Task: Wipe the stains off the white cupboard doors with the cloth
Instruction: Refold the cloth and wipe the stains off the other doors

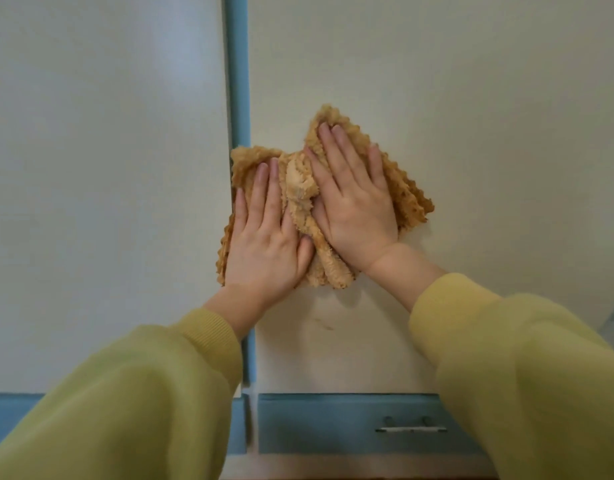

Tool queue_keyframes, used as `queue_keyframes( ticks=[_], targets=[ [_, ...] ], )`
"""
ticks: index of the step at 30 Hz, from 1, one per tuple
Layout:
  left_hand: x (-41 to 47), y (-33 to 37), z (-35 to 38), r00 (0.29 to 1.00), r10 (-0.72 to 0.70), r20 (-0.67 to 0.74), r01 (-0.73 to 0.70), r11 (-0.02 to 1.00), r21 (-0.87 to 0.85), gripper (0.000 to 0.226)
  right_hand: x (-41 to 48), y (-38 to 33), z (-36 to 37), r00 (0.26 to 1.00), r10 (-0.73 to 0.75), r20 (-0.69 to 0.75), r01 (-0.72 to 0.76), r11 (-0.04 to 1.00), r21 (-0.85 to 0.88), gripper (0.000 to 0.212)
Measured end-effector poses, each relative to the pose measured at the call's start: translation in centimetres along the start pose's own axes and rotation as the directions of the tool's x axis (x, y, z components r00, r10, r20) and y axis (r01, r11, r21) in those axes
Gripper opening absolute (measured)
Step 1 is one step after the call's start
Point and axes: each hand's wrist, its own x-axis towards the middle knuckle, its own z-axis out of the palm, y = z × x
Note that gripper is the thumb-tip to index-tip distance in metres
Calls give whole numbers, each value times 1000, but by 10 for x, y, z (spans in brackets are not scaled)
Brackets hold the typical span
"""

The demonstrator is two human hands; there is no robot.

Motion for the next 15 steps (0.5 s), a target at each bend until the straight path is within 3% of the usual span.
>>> queue_keyframes(
  ticks=[15],
  targets=[
    [-29,16,17,996,-79,-40,80,996,24,71,-25,6,-1,985,-171,16,171,985,35,43]
  ],
)
